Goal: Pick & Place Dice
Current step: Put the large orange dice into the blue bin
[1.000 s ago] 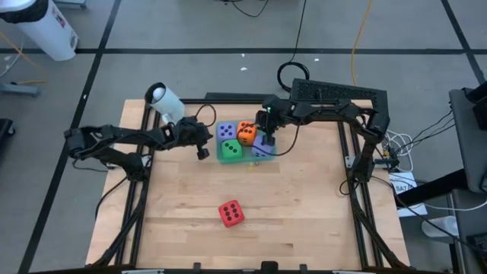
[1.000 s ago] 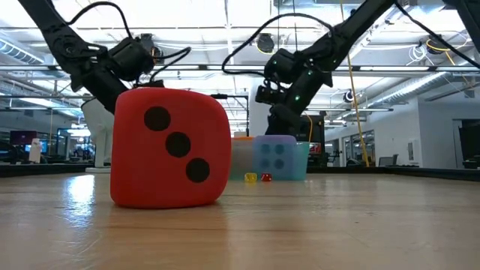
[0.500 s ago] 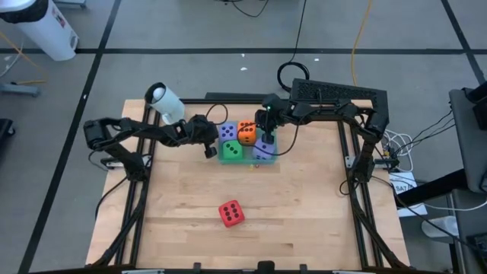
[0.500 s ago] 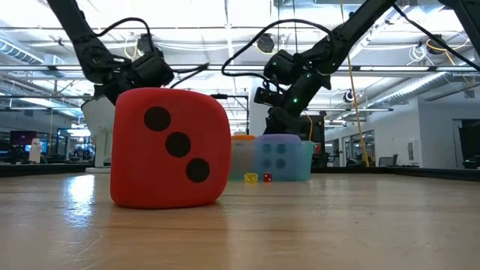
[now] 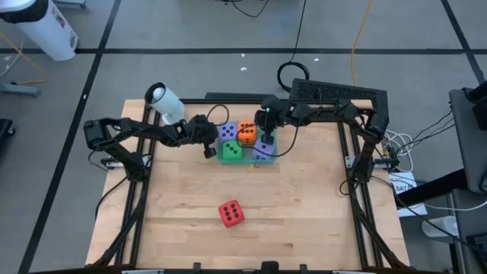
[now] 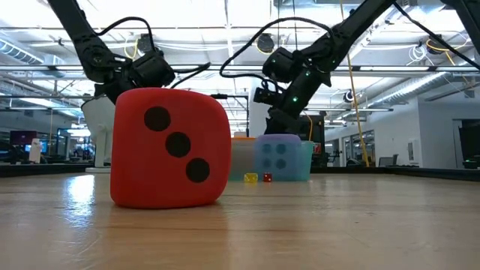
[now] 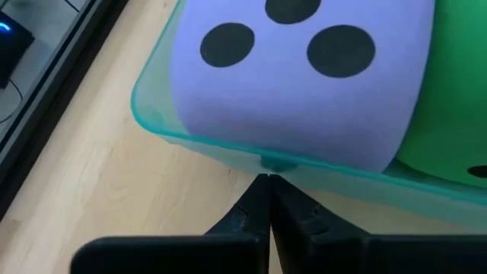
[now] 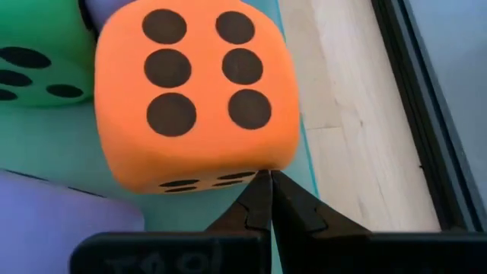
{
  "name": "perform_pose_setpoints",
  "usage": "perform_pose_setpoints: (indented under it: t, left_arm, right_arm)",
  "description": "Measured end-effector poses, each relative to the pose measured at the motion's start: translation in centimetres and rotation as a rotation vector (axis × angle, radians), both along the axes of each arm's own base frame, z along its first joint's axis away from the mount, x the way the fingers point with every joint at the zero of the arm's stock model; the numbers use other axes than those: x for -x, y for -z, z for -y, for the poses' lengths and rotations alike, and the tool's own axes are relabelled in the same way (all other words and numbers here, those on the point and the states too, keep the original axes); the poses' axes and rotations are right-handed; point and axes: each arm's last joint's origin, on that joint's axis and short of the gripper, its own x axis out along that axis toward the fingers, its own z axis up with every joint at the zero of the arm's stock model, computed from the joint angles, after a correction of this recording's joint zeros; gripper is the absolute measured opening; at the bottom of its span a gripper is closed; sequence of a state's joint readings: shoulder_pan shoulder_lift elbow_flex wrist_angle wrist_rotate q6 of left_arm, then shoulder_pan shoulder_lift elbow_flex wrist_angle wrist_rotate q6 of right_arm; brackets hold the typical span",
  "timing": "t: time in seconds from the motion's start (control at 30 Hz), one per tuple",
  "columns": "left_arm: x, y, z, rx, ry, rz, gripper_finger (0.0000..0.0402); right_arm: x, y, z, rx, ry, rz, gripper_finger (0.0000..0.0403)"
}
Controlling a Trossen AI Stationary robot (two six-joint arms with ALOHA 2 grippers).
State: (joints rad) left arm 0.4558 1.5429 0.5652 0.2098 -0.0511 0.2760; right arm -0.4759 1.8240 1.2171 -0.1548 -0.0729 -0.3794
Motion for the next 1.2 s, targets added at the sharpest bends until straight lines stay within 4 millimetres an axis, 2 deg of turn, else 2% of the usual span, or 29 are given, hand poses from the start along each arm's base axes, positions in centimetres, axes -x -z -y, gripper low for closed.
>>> perform_pose_setpoints:
  t: [0.3, 0.47, 0.67, 0.8, 0.93, 1.03, 1.2]
  left_arm:
    - [0.1, 0.1, 0.0, -0.013, -0.017, -0.019, 0.0005]
    - [0.4, -0.3, 0.1, -0.027, -0.035, -0.039, 0.0017]
    - [0.8, -1.6, 0.3, -0.024, -0.046, -0.002, 0.0004]
    - [1.0, -1.8, 0.6, -0.011, -0.043, -0.016, 0.0016]
    - [1.2, -1.5, 1.0, 0.016, -0.046, -0.053, 0.0011]
    - [1.4, -1.2, 1.2, 0.055, -0.032, -0.077, 0.0004]
    - [1.2, -1.2, 1.7, 0.099, 0.028, -0.068, 0.0016]
  right_arm:
    - [-0.2, -0.1, -0.6, 0.028, 0.017, -0.018, 0.0000]
    - [0.1, -1.4, -0.7, 0.040, 0.023, 0.017, 0.0000]
    - [0.9, -3.6, -1.1, 0.035, 0.045, 0.063, 0.0000]
    - [1.4, -3.8, -1.5, 0.017, 0.050, 0.028, 0.0000]
    - [2.2, -4.2, -2.0, 0.014, 0.074, -0.037, 0.0000]
    - [3.3, -4.5, -2.9, 0.004, 0.108, -0.133, 0.0000]
    - [4.6, -5.7, -5.0, -0.046, 0.109, -0.205, 0.0000]
